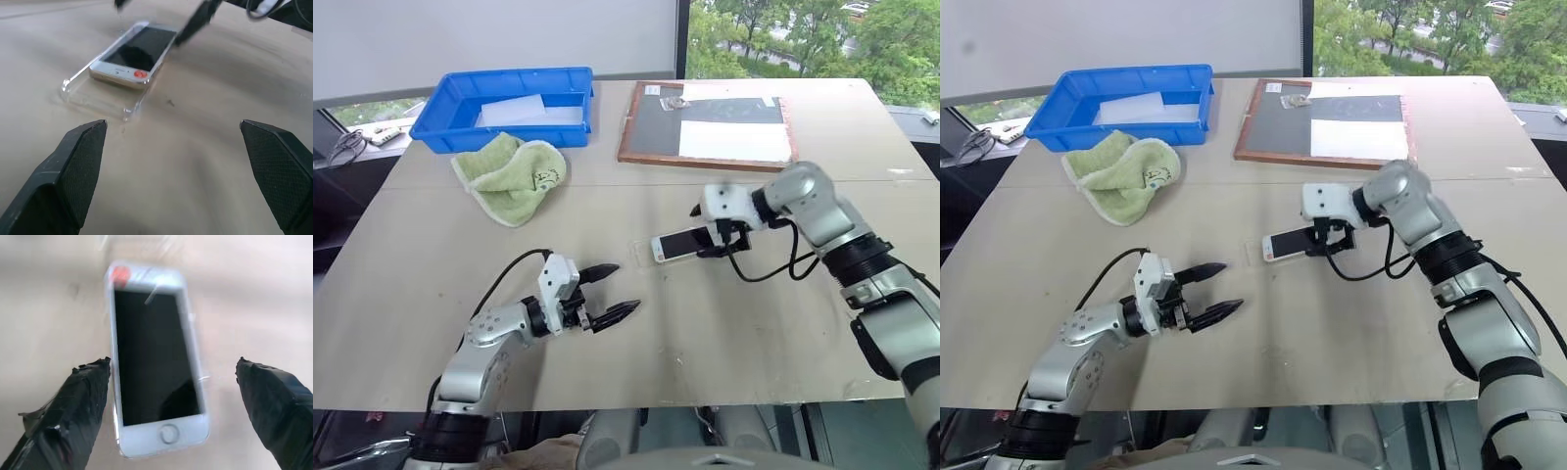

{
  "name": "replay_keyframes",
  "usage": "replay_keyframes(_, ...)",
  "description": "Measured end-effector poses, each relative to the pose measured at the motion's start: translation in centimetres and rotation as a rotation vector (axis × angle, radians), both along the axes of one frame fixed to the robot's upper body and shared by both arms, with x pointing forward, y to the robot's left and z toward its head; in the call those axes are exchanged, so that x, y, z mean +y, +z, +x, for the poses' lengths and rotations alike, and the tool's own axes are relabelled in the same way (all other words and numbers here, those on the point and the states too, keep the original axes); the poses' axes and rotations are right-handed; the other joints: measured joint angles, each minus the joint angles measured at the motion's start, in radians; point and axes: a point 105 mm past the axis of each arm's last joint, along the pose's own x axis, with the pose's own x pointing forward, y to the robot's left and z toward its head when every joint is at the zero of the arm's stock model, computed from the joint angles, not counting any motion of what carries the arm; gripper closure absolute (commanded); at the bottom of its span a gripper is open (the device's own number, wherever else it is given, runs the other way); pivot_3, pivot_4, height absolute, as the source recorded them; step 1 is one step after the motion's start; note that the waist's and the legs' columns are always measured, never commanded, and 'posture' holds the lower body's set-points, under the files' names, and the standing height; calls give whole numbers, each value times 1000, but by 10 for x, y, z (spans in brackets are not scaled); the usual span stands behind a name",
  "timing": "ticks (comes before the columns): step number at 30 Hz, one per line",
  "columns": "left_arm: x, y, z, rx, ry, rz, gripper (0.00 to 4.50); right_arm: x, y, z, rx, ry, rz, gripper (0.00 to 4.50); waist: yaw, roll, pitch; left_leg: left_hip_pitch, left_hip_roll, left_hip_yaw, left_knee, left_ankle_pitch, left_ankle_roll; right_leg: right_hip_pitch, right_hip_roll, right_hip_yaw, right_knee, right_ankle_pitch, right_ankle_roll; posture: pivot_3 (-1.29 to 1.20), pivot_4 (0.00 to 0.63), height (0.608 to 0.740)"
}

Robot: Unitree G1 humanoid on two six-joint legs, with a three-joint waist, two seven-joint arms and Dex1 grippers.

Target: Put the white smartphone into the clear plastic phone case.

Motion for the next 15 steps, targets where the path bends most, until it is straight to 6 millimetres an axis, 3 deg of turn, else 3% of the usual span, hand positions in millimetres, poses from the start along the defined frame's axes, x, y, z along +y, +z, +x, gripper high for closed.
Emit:
replay_keyframes(1, 0, 1, 0, -2, 3, 1, 0, 0, 9, -1, 0, -16, 43, 863, 0, 0, 0, 0, 0, 0, 0, 0, 0, 0, 0, 0, 0, 0, 0, 0, 150, 740)
replay_keyframes(2, 1, 1, 1, -3, 5, 2, 0, 0, 13, -2, 3, -21, 68, 1443, 0, 0, 0, 0, 0, 0, 0, 0, 0, 0, 0, 0, 0, 0, 0, 0, 150, 740)
replay_keyframes(4, 3, 2, 1, -6, 8, 4, 533, 1, 15, -9, 30, -22, 112, 2307, 0, 0, 0, 0, 0, 0, 0, 0, 0, 0, 0, 0, 0, 0, 0, 0, 150, 740)
replay_keyframes(5, 3, 3, 1, -6, 4, 2, 839, 2, 10, -14, 57, -22, 132, 2844, 0, 0, 0, 0, 0, 0, 0, 0, 0, 0, 0, 0, 0, 0, 0, 0, 150, 740)
replay_keyframes(8, 3, 5, 3, -7, -4, 3, 2338, 11, -11, -27, 126, -11, 152, 4427, 0, 0, 0, 0, 0, 0, 0, 0, 0, 0, 0, 0, 0, 0, 0, 0, 150, 740)
replay_keyframes(12, 4, 10, 6, -22, -11, 9, 4281, 22, -24, -37, 156, 14, 143, 4500, -2, 0, 0, 0, 0, 1, 0, 0, 0, 0, 0, 1, 0, 0, 0, 0, 150, 740)
replay_keyframes(13, 4, 10, 6, -21, -10, 10, 4487, 23, -25, -39, 154, 21, 142, 4500, -2, 0, 0, 0, 0, 1, 0, 0, 0, 0, 0, 1, 0, 0, 0, 0, 150, 740)
replay_keyframes(15, 7, 9, 6, -19, -5, 14, 4487, 28, -28, -40, 159, 21, 146, 4500, -2, 0, 0, 0, 0, 1, 0, 0, 0, 0, 0, 1, 0, 0, 0, 0, 150, 740)
